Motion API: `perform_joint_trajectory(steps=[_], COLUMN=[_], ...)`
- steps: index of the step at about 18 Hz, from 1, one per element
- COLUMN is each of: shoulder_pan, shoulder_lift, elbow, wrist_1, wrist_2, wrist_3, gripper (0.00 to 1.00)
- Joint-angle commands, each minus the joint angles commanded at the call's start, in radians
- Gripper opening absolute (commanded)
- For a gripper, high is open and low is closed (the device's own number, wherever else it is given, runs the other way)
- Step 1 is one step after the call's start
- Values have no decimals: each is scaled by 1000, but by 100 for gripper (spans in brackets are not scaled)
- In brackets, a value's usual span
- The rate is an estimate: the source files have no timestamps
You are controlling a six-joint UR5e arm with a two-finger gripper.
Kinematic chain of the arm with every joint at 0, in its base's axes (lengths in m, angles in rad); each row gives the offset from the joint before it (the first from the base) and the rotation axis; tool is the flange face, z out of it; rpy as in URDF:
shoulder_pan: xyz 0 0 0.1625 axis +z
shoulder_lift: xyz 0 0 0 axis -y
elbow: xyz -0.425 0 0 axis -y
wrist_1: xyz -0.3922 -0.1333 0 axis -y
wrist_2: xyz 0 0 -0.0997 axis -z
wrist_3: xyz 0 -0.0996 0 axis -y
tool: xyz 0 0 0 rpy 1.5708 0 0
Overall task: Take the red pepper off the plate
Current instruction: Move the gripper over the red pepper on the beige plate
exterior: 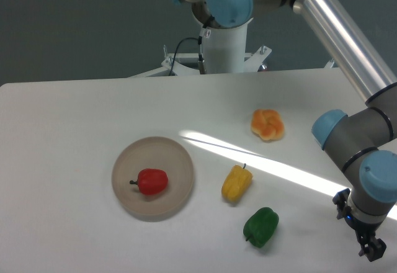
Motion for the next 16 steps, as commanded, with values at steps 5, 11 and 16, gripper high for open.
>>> perform_joint_trajectory(steps=[5, 11, 16], shoulder_pan=[-8, -63, -119], shoulder_lift=[-2, 37, 153], elbow=[-1, -24, -158], wrist_1=[14, 12, 9], wrist_2=[-2, 6, -5], wrist_3=[-14, -31, -124], gripper=[100, 100, 100])
